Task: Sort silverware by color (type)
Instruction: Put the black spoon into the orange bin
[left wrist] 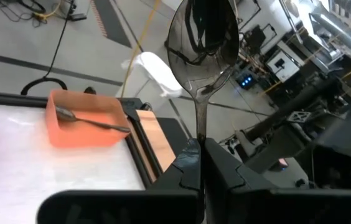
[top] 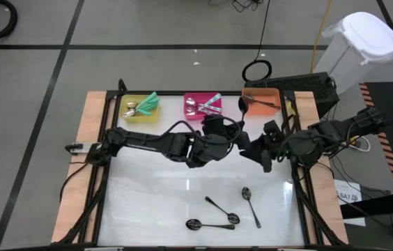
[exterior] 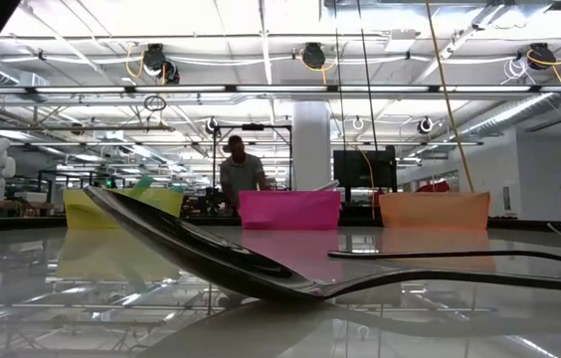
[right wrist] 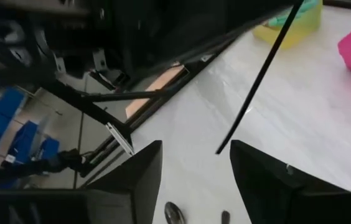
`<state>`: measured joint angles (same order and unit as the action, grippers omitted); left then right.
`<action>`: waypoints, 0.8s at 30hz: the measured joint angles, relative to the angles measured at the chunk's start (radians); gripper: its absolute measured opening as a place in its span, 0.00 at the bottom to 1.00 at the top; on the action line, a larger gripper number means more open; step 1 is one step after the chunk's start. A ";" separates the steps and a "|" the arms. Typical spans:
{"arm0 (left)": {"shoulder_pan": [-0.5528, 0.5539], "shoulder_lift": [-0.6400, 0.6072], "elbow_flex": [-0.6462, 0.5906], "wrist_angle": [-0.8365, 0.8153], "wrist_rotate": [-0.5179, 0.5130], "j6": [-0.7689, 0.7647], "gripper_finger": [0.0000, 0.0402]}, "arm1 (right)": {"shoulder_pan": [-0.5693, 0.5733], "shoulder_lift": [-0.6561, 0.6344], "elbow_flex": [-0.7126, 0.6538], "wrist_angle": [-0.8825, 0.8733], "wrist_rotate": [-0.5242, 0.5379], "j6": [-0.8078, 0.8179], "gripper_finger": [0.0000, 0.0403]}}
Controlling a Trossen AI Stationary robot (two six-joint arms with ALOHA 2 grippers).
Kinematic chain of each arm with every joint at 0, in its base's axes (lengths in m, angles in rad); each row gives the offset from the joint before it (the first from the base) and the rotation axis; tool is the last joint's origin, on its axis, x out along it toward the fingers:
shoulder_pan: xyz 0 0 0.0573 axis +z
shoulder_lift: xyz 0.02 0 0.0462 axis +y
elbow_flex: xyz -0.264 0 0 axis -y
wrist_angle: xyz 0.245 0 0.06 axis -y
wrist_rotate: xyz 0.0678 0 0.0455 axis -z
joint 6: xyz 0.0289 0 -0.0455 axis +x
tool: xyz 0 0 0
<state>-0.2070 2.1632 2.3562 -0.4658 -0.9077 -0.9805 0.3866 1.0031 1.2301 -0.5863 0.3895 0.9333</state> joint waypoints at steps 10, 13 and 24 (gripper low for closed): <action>-0.017 0.000 0.000 0.069 0.035 0.089 0.00 | -0.014 -0.012 0.000 0.011 0.028 0.025 0.45; -0.015 0.000 0.000 0.068 0.036 0.095 0.00 | -0.014 -0.006 0.000 0.010 0.026 0.040 0.45; -0.013 0.000 0.000 0.065 0.040 0.106 0.00 | -0.015 0.007 0.000 0.002 0.026 0.051 0.10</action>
<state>-0.2203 2.1635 2.3562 -0.4007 -0.8677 -0.8747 0.3720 1.0103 1.2301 -0.5846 0.4160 0.9840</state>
